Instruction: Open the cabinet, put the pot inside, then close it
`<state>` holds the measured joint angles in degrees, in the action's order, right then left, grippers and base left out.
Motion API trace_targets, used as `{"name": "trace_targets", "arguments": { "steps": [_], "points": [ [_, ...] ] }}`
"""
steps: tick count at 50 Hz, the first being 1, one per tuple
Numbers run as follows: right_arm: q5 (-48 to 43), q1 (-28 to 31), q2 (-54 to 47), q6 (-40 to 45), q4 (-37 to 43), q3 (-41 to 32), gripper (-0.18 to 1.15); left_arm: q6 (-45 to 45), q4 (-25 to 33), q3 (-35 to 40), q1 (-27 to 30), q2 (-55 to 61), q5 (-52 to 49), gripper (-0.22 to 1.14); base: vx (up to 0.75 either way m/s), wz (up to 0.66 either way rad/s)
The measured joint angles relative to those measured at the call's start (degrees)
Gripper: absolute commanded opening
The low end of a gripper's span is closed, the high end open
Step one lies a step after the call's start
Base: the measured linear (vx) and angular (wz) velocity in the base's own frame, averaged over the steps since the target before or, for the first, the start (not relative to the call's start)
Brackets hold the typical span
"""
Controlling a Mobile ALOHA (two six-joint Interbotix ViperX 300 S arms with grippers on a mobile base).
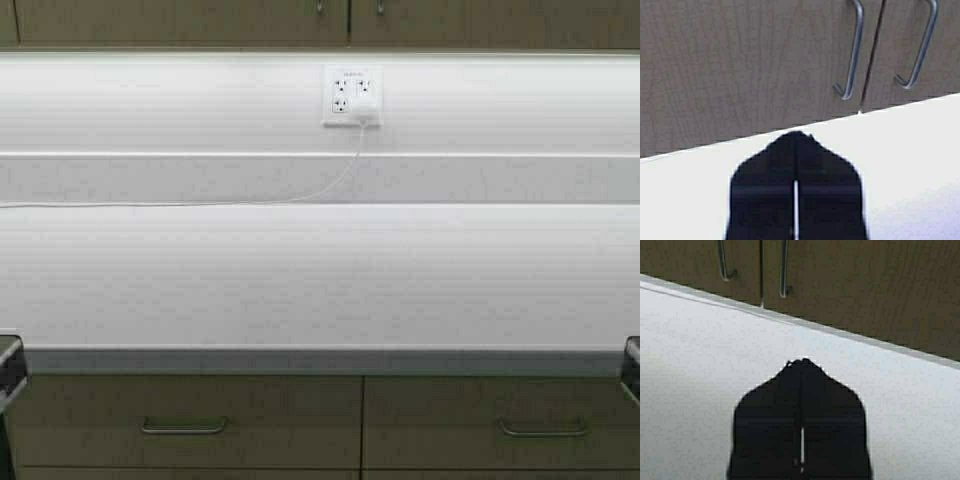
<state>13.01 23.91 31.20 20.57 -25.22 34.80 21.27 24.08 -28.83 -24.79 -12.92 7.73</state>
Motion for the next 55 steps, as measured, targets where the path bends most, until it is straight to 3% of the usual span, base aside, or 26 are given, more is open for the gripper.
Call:
{"name": "trace_targets", "arguments": {
  "steps": [55],
  "points": [
    [0.44,0.0,0.09,0.0,-0.09,2.11,0.06,-0.18,0.0,-1.41,-0.09,-0.09,0.09,0.04,0.0,0.0]
  ]
}}
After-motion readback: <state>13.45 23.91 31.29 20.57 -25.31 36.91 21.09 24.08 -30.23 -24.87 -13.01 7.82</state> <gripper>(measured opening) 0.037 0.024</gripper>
